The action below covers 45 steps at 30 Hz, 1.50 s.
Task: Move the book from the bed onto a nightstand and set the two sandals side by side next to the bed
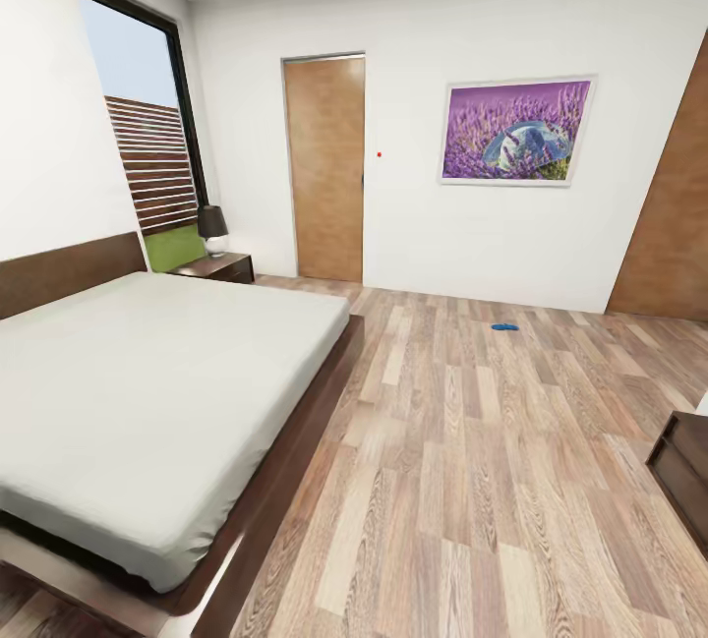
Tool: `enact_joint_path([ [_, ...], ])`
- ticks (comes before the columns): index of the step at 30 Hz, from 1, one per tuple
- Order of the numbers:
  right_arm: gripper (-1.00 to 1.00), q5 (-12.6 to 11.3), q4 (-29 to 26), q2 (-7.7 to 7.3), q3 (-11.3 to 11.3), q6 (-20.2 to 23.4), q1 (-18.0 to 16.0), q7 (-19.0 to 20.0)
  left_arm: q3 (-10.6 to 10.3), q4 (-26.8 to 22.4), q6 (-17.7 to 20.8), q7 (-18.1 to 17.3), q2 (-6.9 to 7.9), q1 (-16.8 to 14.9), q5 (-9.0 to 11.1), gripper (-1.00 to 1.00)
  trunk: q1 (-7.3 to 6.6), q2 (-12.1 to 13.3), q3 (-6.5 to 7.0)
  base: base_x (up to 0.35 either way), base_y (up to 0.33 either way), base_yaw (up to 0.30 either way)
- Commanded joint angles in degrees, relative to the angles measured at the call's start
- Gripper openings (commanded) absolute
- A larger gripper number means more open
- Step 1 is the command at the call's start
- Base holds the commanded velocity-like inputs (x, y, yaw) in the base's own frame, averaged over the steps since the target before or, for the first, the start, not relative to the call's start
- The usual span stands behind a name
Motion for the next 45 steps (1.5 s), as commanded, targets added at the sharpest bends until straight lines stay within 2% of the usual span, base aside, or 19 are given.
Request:
enact_joint_path([
  [1, 1.0, 0.0, 0.0, 0.0, 0.0, 0.0, 0.0, 0.0, 0.0, 0.0, 0.0, 0.0, 0.0, 0.0, 0.0, 1.0, 0.0, 0.0, -0.03, 0.0, 0.0, 0.0],
  [7, 1.0, 0.0, -0.1, -0.09, -0.1, 0.0, -0.1, -0.1, 0.1, -0.1, 0.0, -0.4, -0.18, -0.1, 0.1, 1.0, 0.0, 0.0, -0.03, 0.0, 0.0, 0.0],
  [18, 1.0, 0.0, -0.1, -0.09, -0.1, 0.0, -0.1, -0.1, 0.1, -3.6, 0.0, -0.4, -0.35, -0.1, 0.2, 1.0, 0.0, 0.0, -0.03, 0.0, 0.006, 0.0],
  [27, 1.0, 0.0, -0.1, -0.09, -0.1, 0.0, -0.1, -0.1, 0.0, -3.8, 0.0, -0.4, -0.43, -0.1, 0.2, 1.0, 0.0, 0.0, -0.03, 0.0, 0.102, -0.02],
  [45, 1.0, 0.0, -0.1, -0.09, -0.1, 0.0, -0.1, -0.1, 0.0, -3.8, 0.0, -0.4, -0.6, -0.1, 0.2, 1.0, 0.0, 0.0, -0.03, 0.0, 0.012, -0.27],
])
